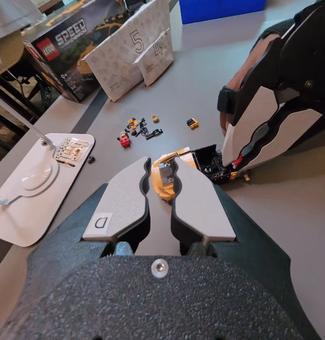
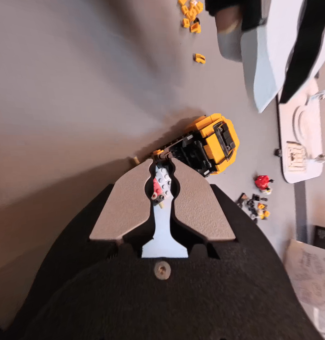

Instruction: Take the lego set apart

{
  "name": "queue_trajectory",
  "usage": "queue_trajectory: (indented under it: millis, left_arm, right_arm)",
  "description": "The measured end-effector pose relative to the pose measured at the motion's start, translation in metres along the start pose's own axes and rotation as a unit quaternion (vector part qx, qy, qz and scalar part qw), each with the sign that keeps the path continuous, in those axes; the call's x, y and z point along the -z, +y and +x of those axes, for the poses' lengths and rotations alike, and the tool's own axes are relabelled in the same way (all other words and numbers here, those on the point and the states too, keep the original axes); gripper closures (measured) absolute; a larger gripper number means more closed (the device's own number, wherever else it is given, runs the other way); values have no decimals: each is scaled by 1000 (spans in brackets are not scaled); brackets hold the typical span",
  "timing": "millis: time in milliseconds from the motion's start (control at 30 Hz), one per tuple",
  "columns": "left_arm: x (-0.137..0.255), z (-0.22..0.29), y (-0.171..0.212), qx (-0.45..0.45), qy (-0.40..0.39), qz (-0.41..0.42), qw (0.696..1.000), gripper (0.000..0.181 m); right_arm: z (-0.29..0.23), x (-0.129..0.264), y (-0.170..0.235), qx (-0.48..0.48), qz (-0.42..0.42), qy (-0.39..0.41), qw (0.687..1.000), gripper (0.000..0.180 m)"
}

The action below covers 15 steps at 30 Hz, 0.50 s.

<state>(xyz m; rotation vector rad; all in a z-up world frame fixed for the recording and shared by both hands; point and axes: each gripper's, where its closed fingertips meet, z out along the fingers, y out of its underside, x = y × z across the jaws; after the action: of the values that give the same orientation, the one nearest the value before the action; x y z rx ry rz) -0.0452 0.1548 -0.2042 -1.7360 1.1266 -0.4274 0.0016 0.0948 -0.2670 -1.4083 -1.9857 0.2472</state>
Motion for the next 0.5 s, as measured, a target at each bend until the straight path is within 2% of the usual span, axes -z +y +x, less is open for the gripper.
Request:
queue_trajectory:
  millis: [133, 500]
  left_arm:
    - [-6, 8, 4, -9, 16, -6, 1000, 158]
    - [-28, 25, 16, 4, 42, -37, 998, 149]
  right_arm:
    - [1, -3, 1, 63, -21, 15, 998, 166]
    - [-5, -1, -4, 123, -17, 15, 992, 172]
